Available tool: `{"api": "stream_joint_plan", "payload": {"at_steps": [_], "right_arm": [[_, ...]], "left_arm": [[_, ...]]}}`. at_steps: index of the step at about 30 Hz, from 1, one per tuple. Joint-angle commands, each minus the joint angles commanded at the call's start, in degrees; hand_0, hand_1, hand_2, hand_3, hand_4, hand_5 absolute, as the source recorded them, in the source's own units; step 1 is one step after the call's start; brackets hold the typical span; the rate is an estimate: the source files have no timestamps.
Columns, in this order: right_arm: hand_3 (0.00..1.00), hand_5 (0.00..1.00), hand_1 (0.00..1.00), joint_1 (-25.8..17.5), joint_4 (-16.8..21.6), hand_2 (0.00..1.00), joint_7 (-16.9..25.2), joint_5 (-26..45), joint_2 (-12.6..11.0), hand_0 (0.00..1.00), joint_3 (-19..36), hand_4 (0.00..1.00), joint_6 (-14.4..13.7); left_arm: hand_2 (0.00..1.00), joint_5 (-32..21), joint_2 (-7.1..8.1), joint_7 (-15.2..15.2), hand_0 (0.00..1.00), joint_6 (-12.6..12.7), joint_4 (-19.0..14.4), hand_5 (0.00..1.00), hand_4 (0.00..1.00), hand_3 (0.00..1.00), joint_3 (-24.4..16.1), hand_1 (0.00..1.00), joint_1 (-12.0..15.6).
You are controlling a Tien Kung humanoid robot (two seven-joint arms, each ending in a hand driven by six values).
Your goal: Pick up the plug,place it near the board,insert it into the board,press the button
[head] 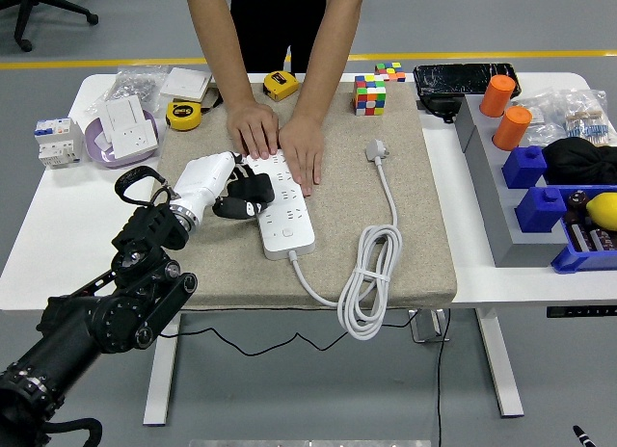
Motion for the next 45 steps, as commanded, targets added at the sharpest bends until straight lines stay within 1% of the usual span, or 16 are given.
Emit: {"api": "stream_joint_plan", "payload": {"at_steps": [1,6,7,17,19,26,32,36,40,43,45], "right_arm": [[0.789,0.998,0.844,0.0,0.0,0.781,0.0,-0.01,0.01,0.959,0.03,0.998,-0.01],[0.789,0.998,0.844,0.01,0.0,0.781,-0.02,0.01,0.06,0.959,0.1,0.998,-0.03],[0.789,0.998,0.845,0.01,0.0,0.78,-0.02,-0.01,0.07,0.959,0.15,0.998,-0.03],[0.789,0.998,0.845,0.04,0.0,0.781,-0.02,-0.01,0.14,0.959,0.37,0.998,-0.08],[0.789,0.998,0.845,0.07,0.0,0.78,0.02,0.1,0.14,0.959,0.35,0.998,-0.08],[0.789,0.998,0.846,-0.02,0.0,0.781,0.02,0.22,0.21,0.959,0.41,0.998,-0.1],[0.789,0.998,0.846,-0.08,0.0,0.781,0.06,0.27,0.21,0.959,0.4,0.998,-0.1],[0.789,0.998,0.846,-0.11,0.0,0.781,0.09,0.28,0.2,0.959,0.31,0.998,-0.08],[0.789,0.998,0.846,-0.22,0.0,0.781,0.07,0.15,0.25,0.959,0.3,0.998,-0.05],[0.789,0.998,0.847,-0.31,0.0,0.781,0.02,-0.05,0.31,0.959,0.47,0.998,-0.06],[0.789,0.998,0.847,-0.38,0.0,0.781,0.02,0.0,0.34,0.959,0.46,0.998,-0.06]], "left_arm": [[0.297,0.31,0.0,0.18,0.512,-0.17,-0.04,0.271,0.593,0.236,-0.03,0.351,-0.01],[0.297,1.47,0.0,0.62,0.512,-0.52,-0.06,0.271,0.593,0.236,-0.01,0.351,-0.08],[0.267,1.56,0.0,0.6,0.467,-0.54,-0.06,0.278,0.588,0.216,-0.02,0.301,-0.07],[0.257,1.05,0.0,-0.14,0.451,-0.59,-0.44,0.288,0.581,0.208,-0.52,0.289,-0.03],[0.257,0.71,0.0,-0.37,0.45,-0.56,-0.54,0.303,0.57,0.207,-0.6,0.287,-0.04],[0.256,-1.77,0.0,-1.29,0.45,-0.28,-1.04,0.304,0.564,0.205,-2.09,0.288,0.36],[0.258,-2.87,0.0,-1.45,0.45,-0.61,-0.98,0.307,0.567,0.205,-2.08,0.289,0.42],[0.258,-7.15,0.0,-2.54,0.45,-0.01,-1.03,0.307,0.567,0.205,-2.63,0.289,1.16],[0.258,-15.89,0.0,-5.1,0.449,0.94,-2.05,0.303,0.568,0.207,-5.18,0.289,2.68],[0.259,-21.97,0.0,-6.3,0.448,1.05,-3.0,0.306,0.571,0.208,-7.6,0.29,3.51],[0.259,-24.8,0.0,-6.79,0.448,1.02,-3.32,0.306,0.571,0.208,-9.08,0.29,3.9]]}}
